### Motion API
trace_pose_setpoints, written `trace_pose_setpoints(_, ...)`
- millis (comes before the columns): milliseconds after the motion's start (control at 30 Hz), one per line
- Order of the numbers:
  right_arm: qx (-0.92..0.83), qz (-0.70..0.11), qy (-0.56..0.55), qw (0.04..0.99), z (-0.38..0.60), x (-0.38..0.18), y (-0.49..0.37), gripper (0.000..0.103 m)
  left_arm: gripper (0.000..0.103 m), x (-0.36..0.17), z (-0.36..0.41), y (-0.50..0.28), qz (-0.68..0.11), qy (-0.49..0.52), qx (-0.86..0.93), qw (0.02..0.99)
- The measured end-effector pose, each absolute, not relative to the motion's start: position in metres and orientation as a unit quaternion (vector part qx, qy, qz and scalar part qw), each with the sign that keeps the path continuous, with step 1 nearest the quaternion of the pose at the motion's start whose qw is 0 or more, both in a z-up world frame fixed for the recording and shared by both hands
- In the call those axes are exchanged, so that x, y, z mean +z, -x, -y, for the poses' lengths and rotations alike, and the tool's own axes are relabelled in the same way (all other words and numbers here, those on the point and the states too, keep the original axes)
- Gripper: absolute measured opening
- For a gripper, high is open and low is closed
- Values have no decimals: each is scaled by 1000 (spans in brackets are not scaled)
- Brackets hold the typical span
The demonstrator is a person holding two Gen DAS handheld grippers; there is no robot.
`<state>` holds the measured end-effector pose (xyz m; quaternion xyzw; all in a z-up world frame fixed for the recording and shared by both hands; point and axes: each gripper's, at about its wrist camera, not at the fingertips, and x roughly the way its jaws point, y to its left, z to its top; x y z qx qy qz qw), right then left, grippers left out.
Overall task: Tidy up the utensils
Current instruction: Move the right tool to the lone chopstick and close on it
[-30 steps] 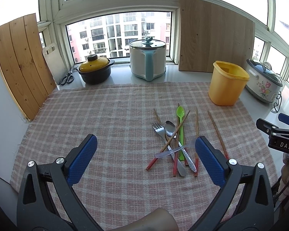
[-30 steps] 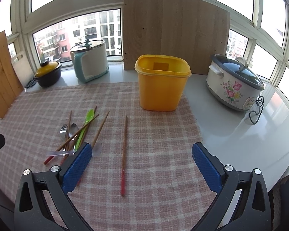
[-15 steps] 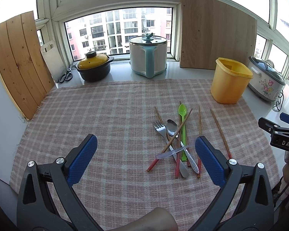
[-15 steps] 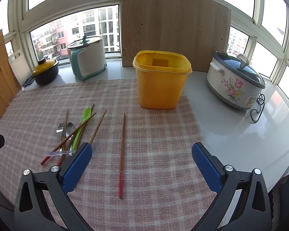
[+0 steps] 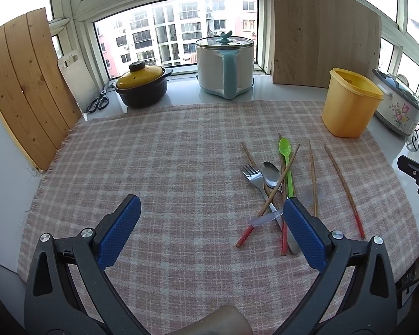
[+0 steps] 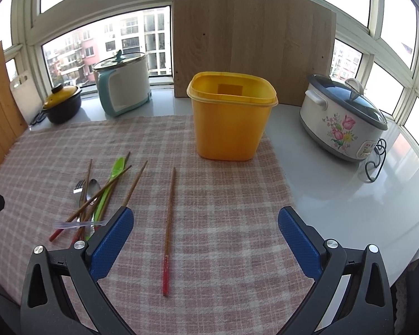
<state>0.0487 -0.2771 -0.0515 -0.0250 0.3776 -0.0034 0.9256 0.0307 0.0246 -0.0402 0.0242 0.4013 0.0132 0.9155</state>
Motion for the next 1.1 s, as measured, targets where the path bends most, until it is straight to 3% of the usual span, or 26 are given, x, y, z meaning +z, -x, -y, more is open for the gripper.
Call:
trace_pose_setpoints(267,13,-377,49,925,282,-65,-58,102,102,-58,-35,-38,-417,-23,-6,909)
trace_pose_setpoints(467,33,-402,44,914,290,-79,-70,102,79,-65,-35,-48,-439,-10,-40,897)
trace_pose_setpoints(533,41,-415,40,908,292,-83,-75,102,66,-66,-34,-50,-444,-9,-55,894)
trace_pose_setpoints(700,60,-433,50,898,289,-88,-85,101,54,-66,-20,-60,-452,-18,-99,886)
trace_pose_setpoints(867,86,-459,34,884,287,-96,-102,93,42,-65,-1,-76,-455,-23,-141,879)
trace_pose_setpoints(900,90,-465,29,880,287,-97,-105,86,41,-65,4,-80,-457,-21,-152,876)
trace_pose_setpoints(1100,121,-509,2,852,286,-113,-133,66,32,-73,39,-107,-483,-4,-216,848)
